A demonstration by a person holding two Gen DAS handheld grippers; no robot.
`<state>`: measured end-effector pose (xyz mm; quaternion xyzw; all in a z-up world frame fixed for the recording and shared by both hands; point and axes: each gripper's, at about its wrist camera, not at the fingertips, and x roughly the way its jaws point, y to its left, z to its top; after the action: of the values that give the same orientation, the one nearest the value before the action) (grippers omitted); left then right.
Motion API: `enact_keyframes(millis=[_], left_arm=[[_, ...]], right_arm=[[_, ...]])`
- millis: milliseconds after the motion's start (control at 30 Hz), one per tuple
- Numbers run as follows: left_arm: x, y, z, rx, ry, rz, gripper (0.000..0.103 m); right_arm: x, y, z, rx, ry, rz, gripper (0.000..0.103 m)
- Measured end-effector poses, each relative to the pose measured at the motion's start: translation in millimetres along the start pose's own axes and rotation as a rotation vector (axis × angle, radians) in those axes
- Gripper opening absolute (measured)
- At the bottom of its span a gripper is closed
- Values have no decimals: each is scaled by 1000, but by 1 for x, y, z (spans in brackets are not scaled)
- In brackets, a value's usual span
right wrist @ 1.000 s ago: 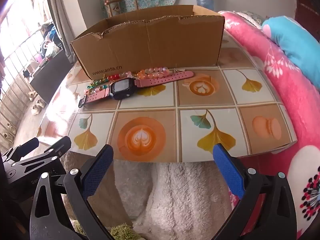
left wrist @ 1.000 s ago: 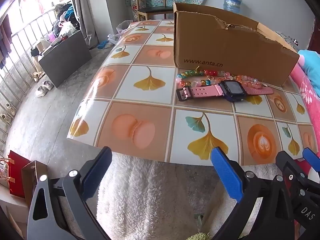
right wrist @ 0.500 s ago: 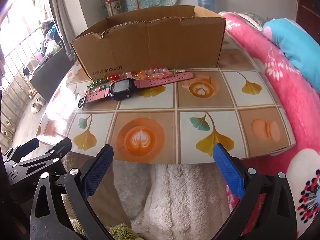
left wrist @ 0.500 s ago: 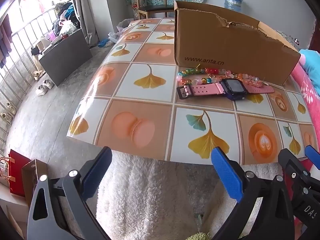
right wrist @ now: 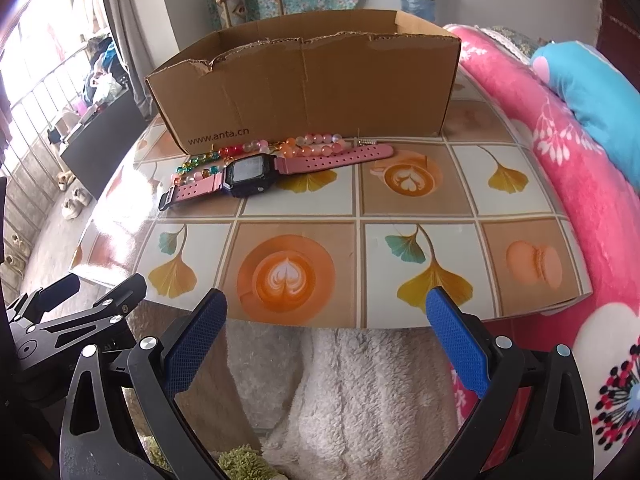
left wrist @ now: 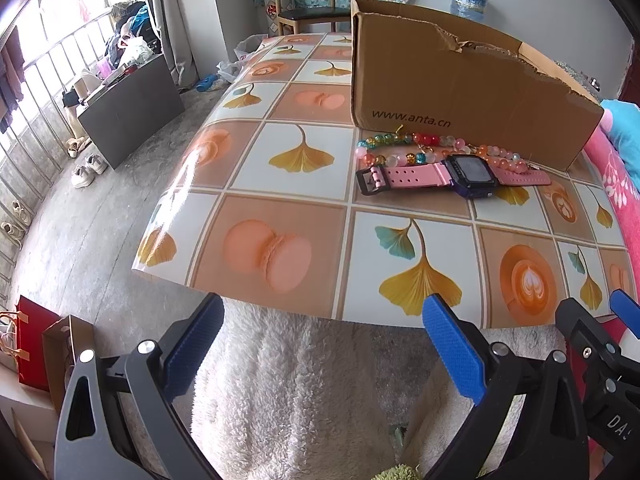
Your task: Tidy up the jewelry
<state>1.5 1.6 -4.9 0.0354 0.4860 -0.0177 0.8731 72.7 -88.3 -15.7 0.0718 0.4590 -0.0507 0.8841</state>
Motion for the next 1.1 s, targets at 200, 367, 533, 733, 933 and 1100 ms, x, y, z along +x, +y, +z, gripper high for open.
enact_keyframes(millis=[200,367,533,733,933,1100], left_arm=[[0,0,0,2,0,0,98],[-1,-2,0,5,-4,2,98],[-2,-2,0,6,-8,2,98],[-4,-2,0,8,-11,4,98],[-4,-2,0,7,-12,3,98],[-4,-2,0,6,-12,4,98]], right_arm=[[0,-2,0,6,3,1,96],[0,-3,1,6,3,1,96],[1,-2,1,5,5,0,96],[0,-2,2,0,3,0,96],[0,-2,3,-2,3,-1,96],[-1,-1,3,-3,4,-1,96]])
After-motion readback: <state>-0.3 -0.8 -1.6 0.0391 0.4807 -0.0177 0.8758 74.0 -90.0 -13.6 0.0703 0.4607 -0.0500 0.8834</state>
